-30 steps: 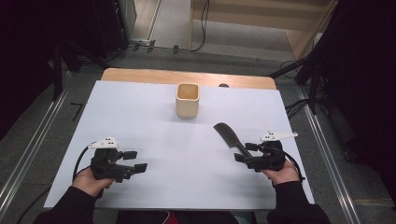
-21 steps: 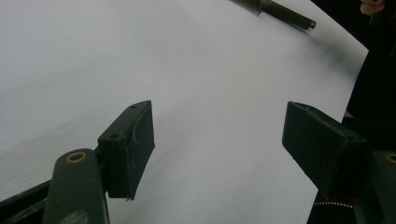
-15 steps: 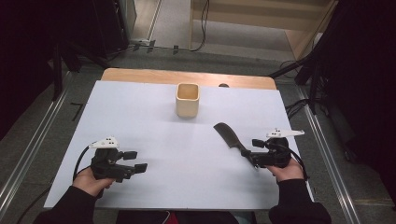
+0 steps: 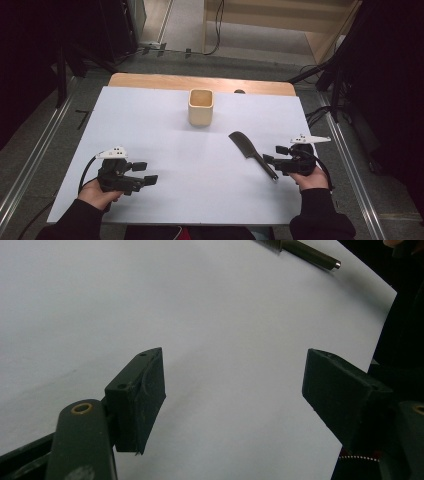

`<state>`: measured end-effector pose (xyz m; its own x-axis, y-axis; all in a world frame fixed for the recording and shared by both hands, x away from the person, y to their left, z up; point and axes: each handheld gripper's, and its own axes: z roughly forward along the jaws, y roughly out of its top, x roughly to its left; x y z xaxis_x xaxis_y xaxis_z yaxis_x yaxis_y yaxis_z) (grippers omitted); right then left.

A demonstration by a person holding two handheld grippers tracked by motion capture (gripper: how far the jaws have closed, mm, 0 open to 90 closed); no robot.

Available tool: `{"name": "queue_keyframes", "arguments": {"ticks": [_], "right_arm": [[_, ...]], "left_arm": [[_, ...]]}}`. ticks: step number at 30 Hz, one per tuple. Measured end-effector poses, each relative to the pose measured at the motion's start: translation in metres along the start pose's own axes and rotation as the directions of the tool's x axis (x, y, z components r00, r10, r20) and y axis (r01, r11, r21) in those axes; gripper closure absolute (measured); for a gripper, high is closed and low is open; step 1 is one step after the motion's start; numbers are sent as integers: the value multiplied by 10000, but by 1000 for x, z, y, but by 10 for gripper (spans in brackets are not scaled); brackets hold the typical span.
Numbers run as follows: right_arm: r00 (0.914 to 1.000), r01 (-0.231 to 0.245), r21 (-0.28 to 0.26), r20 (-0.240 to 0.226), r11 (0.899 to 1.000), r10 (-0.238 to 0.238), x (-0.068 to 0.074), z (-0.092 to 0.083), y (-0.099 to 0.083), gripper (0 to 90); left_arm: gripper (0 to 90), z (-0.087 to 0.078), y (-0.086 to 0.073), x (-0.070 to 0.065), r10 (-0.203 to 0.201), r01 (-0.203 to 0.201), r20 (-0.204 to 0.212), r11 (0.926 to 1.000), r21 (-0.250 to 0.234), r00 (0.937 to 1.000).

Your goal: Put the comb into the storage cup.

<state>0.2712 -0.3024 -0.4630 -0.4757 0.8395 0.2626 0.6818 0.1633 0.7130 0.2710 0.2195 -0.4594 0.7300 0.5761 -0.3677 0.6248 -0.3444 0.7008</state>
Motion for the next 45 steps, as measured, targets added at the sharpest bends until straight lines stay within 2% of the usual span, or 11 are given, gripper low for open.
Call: {"name": "queue_keyframes", "arguments": {"ticks": [6,18,26,30,34,39,45], "right_arm": [[9998,-221,0,-8,9998,221,-5,0,-2,254],[9977,-514,152,453,9986,507,-7,5,-12,254],[9980,-346,347,536,9988,327,-4,8,-18,263],[9971,-544,352,548,9979,524,-4,10,-21,273],[9972,-475,511,596,9976,444,-2,13,-25,274],[9979,-287,956,607,9950,229,-1,19,-30,281],[9971,-282,1109,728,9934,201,0,23,-34,292]], "left_arm": [[258,0,0,0,17,-17,-8,10000,-25,10000],[258,5,7,3,82,-81,158,10000,-54,9998],[258,6,12,7,70,-68,169,9999,-103,9998],[258,8,14,7,109,-107,219,9999,-118,9997],[258,9,17,8,131,-127,258,9998,-148,9996],[258,12,19,9,174,-171,315,9998,-105,9994],[258,14,22,9,202,-198,397,9997,-123,9990]]}}
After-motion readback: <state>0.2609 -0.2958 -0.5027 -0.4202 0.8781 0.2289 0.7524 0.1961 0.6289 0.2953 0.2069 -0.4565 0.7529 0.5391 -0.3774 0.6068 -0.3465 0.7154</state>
